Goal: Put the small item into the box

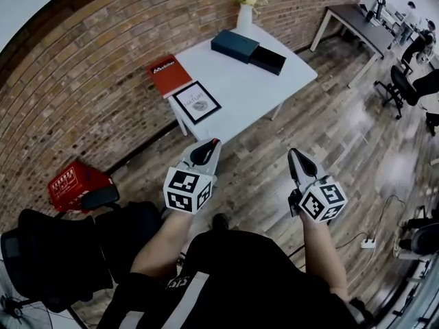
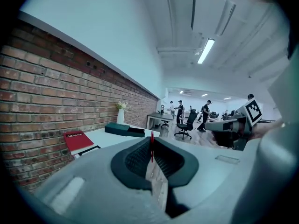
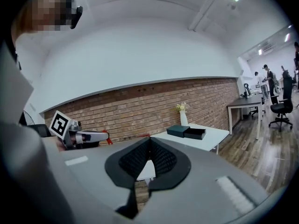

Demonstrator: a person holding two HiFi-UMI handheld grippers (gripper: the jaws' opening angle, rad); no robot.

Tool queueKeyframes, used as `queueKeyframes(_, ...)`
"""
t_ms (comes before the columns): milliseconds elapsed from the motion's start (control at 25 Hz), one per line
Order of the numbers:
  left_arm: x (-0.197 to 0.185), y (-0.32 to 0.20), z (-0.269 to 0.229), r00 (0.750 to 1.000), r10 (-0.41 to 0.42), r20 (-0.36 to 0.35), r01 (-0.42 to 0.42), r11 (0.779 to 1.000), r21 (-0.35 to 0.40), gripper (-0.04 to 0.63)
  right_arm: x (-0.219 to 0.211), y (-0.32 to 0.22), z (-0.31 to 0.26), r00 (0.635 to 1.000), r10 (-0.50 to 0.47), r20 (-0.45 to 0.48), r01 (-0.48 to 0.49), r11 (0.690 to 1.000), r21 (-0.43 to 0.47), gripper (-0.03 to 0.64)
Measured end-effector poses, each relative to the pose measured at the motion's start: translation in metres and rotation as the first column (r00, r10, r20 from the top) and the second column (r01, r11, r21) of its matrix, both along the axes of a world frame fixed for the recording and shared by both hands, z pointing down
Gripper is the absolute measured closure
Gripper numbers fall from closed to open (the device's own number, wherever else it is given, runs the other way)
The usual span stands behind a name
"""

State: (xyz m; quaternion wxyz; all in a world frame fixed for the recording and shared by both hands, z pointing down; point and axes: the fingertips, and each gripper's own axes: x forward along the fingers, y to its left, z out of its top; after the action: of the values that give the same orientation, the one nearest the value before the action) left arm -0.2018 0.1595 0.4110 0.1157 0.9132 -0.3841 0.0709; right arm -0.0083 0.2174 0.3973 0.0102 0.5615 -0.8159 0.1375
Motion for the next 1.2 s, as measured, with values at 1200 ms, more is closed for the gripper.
queueKeyframes(1200, 0.14, -0.238, 0.027, 0.999, 0.01, 0.043, -0.008, 0.998, -0.065, 0.577, 0.105, -0.238, 0.059, 0.994, -0.039, 0.105, 0.051, 0.992, -0.112, 0.617)
